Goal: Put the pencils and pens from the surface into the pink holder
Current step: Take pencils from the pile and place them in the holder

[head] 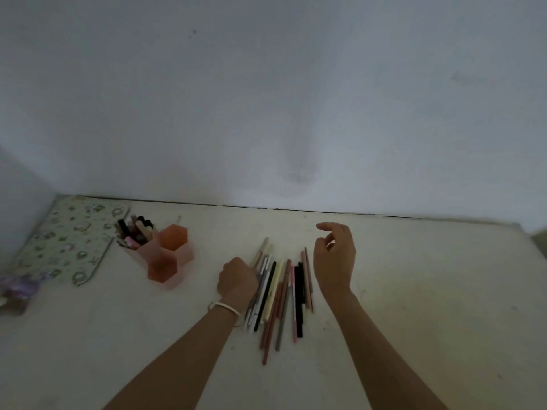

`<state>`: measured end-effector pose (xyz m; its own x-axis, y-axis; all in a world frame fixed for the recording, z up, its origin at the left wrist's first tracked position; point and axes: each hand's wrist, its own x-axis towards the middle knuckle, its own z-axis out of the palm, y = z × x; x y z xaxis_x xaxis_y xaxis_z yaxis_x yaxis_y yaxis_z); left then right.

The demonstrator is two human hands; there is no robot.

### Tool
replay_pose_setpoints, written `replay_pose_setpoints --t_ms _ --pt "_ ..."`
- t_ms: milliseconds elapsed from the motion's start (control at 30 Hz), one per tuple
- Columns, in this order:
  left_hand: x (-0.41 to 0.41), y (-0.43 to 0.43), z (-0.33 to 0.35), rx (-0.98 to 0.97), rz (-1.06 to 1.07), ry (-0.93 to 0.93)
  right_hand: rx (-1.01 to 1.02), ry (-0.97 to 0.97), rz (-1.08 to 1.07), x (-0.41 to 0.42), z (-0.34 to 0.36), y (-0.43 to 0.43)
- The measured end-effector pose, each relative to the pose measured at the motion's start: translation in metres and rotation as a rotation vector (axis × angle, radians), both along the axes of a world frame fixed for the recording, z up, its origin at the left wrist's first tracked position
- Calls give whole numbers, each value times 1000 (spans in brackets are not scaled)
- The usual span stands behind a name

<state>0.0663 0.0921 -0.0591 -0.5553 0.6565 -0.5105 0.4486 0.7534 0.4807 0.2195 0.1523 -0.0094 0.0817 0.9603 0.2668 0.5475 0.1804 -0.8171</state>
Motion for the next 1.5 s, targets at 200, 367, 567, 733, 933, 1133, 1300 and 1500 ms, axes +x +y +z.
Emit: replay_pose_setpoints --t_ms 200,367,567,733,933,1133,1300,1500 --pt "-19 -1 50 632 199 -108 -178 28 -145 16 -11 27" --pt "-38 -5 89 885 221 -151 -642 -425 39 11 -47 35" --pt "-49 -14 101 939 252 -132 -620 -509 52 -11 -57 28" --pt "-51 -24 105 940 315 -65 -683 -426 82 -16 -56 33" --pt "-96 -45 117 972 392 138 -410 -215 96 -39 1 50" --pt "-154 -71 111 999 455 271 -253 369 314 -110 77 35" --pt "-165 -80 93 899 294 399 -201 548 382 -161 98 -2" --pt "-174 -79 84 780 88 742 -138 630 361 -187 94 -30"
